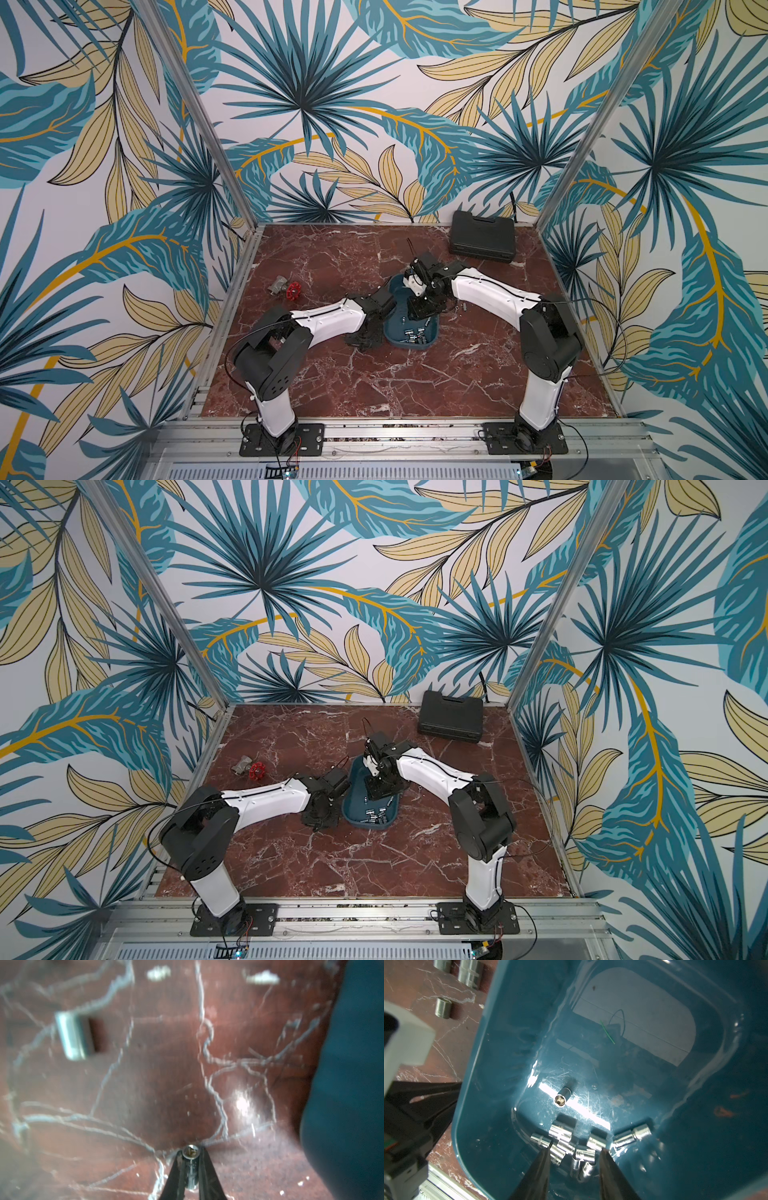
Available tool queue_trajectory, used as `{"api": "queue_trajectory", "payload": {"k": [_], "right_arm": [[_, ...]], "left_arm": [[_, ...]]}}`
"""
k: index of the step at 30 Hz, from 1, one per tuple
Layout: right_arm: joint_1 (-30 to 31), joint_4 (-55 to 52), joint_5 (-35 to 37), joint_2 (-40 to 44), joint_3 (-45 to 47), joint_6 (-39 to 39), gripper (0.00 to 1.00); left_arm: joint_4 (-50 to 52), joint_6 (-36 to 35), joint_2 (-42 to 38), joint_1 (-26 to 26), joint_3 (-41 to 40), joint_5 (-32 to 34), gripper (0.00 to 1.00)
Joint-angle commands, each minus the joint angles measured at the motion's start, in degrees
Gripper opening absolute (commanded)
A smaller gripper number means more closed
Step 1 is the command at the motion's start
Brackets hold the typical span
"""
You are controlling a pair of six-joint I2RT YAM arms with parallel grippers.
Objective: Take out the socket from the storage box
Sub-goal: Move the socket head to the center of the board.
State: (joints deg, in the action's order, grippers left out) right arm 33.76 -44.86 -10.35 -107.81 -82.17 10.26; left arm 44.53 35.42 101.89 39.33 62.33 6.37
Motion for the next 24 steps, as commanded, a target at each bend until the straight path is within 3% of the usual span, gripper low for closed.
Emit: {"api": "queue_trajectory", "payload": {"k": [1, 17, 24], "right_arm": [[0.22, 0.17, 0.04, -0.05, 1.27, 0.19, 0.41], [0.18, 0.05, 1.21, 1.37, 1.91, 0.26, 0.41], [0.19, -0.24, 0.88, 1.29, 1.40, 0.02, 0.41]], "left_arm": [[-0.76, -4.30, 3.40, -3.27, 3.22, 1.82, 0.10], [-4.70, -11.12, 8.63, -9.88, 8.67, -0.33, 0.13], [-4.42, -11.93, 8.49, -10.35, 9.83, 0.27, 0.21]]}}
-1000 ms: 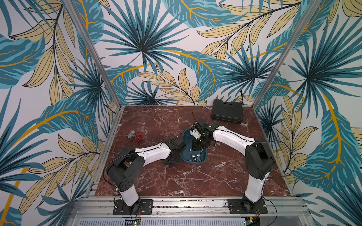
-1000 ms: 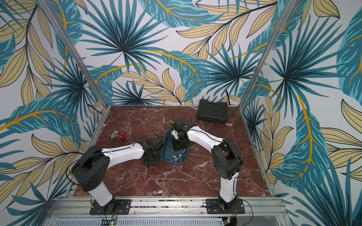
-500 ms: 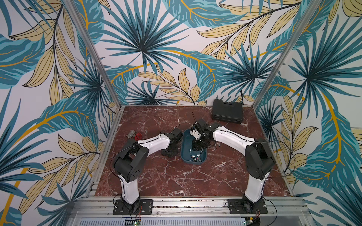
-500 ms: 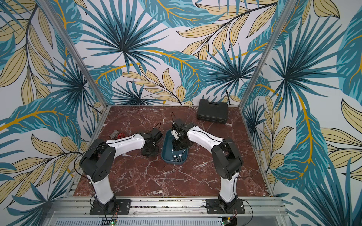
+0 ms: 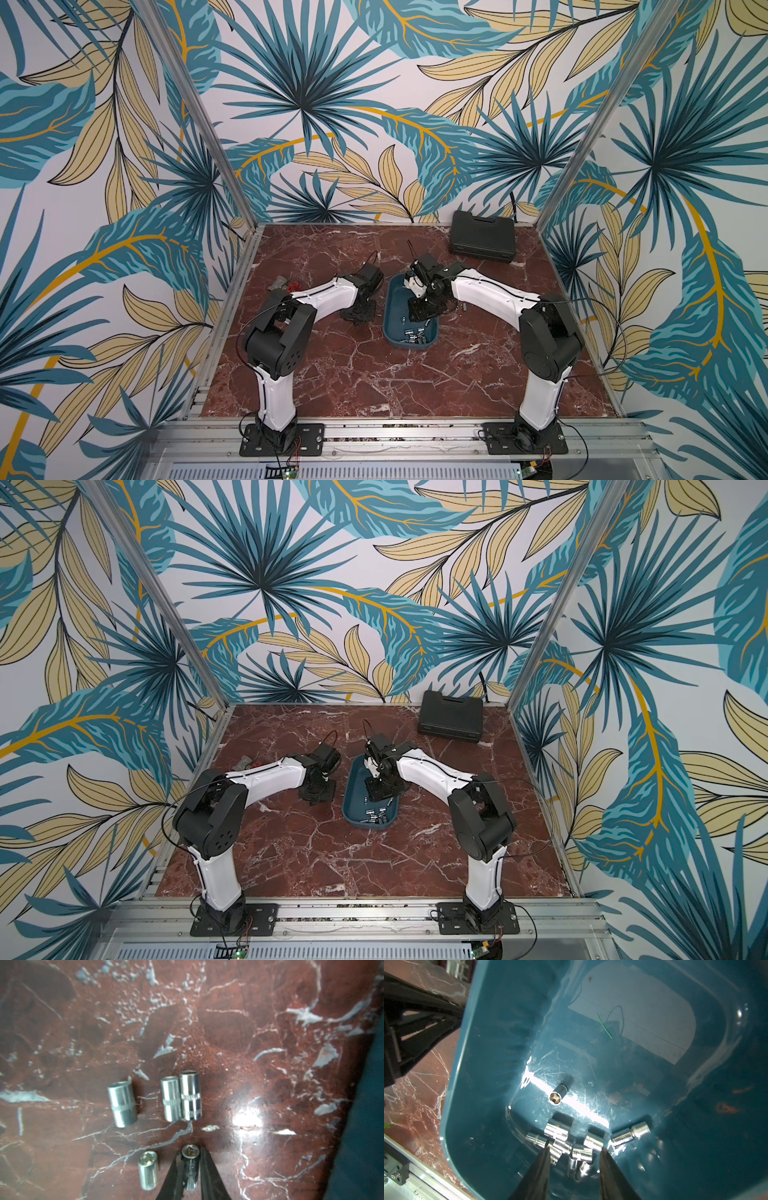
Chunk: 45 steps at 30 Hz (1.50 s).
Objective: Take out the socket from the storage box
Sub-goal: Move the socket head to the center of the board.
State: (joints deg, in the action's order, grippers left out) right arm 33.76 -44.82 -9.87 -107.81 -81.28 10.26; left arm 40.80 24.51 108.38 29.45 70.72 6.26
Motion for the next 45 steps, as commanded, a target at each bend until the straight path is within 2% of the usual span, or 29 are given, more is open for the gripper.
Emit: {"api": "queue_trajectory", "payload": {"k": [1, 11, 29, 45], "right_arm": [[0.17, -0.33, 0.33, 1.23, 0.50, -0.03, 0.41], [0.26, -0.02, -0.56, 0.45, 0.09, 0.20, 0.42], [1.40, 0.55, -0.99, -0.61, -0.29, 0.46, 0.42], [2.54, 3.95, 1.29, -7.69, -3.53, 3.41, 0.41]], "left_arm": [[-0.69, -1.04, 1.71, -0.54, 1.37, 0.36, 0.23], [-0.12, -1.31, -2.35, -0.48, 1.26, 0.51, 0.29], [1.56, -2.08, -3.51, -0.51, 2.31, 1.54, 0.29], [3.77, -1.00, -11.55, -0.62, 1.23, 5.12, 0.30]]}}
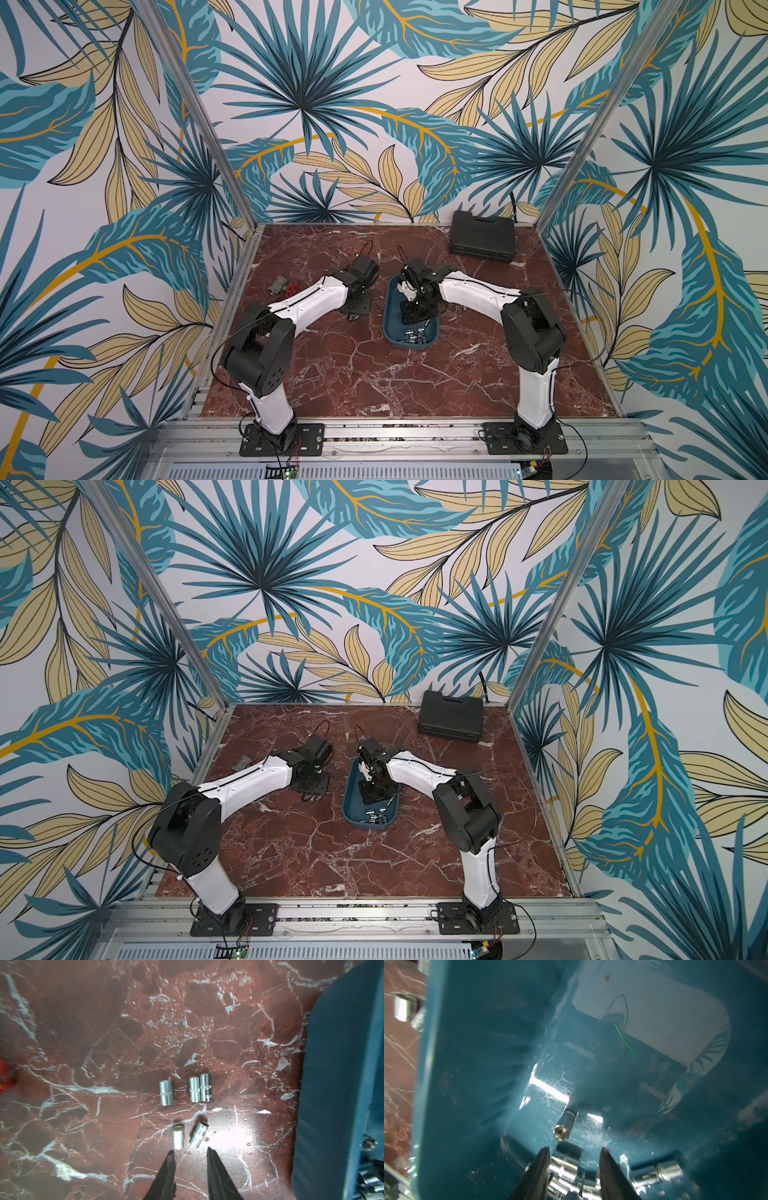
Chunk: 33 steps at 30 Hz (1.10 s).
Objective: Take out the socket from the storage box
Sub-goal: Move the socket head to the center of the board, then pick up the socket head from the storage box.
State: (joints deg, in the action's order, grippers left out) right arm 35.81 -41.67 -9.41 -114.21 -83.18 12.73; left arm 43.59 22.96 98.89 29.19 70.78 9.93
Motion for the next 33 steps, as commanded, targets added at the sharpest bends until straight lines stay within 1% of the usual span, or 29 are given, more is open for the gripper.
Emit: {"api": "queue_trajectory", "payload": {"k": [1, 4, 9, 14, 21, 27, 33], "right_arm": [[0.49, 0.87, 1.04, -1.68, -1.85, 1.07, 0.41], [0.64, 1.28, 1.22, -2.82, -2.39, 1.41, 0.40], [0.69, 1.55, 2.16, -4.17, -3.35, 2.06, 0.33], [0.71, 1.24, 2.64, -4.74, -3.87, 2.35, 0.22], [0.61, 0.71, 3.58, -3.47, -3.47, 2.03, 0.14], [-0.69, -0.96, 7.06, 2.89, -3.12, 0.39, 0.12], [-6.58, -2.28, 8.85, 10.75, -0.38, -0.40, 0.12]], "left_arm": [[0.97, 0.66, -2.25, -0.36, 0.96, 1.54, 0.30], [0.88, 1.02, -2.61, -0.32, 0.30, 1.49, 0.30], [0.26, 1.22, -2.73, -0.35, -0.75, 1.32, 0.30], [0.31, 1.22, -2.74, -0.36, -1.00, 1.33, 0.30], [0.44, 1.01, -2.95, -0.36, -0.83, 1.67, 0.30], [1.14, 0.34, -3.61, -0.35, 0.44, 2.06, 0.30], [0.93, 0.02, -3.44, -0.35, 1.34, 1.51, 0.31]]}}
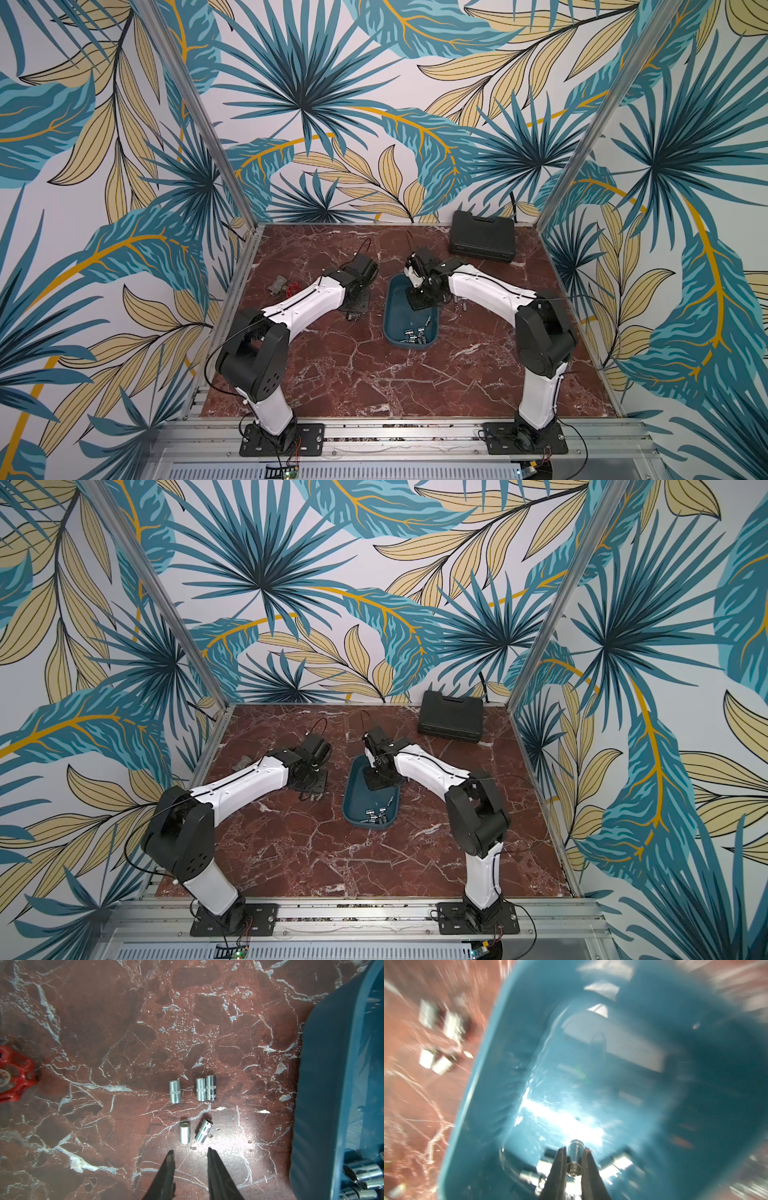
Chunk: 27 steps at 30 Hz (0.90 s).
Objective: Take out the socket from the storage box
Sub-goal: Pick up the socket head from the storage box, then place the socket head at the center of the board.
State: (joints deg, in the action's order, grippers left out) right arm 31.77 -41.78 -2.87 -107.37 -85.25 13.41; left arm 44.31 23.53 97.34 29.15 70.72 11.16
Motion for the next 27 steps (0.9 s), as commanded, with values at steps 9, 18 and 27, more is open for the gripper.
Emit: {"api": "queue_trajectory", "payload": {"k": [9, 18, 27], "right_arm": [[-9.84, -1.59, 2.37, 5.52, 7.12, -0.34, 0.12], [-10.90, 1.81, 2.25, 1.25, 10.08, 2.42, 0.12], [-11.32, 3.14, 2.87, -2.27, 10.63, 2.80, 0.13]], "left_arm": [[-0.90, -0.02, -1.45, -0.31, 0.39, -0.70, 0.31], [-0.98, 0.03, -1.63, -0.32, -0.39, -0.87, 0.31], [-1.07, 0.14, -1.45, -0.36, -0.50, -0.92, 0.31]]}}
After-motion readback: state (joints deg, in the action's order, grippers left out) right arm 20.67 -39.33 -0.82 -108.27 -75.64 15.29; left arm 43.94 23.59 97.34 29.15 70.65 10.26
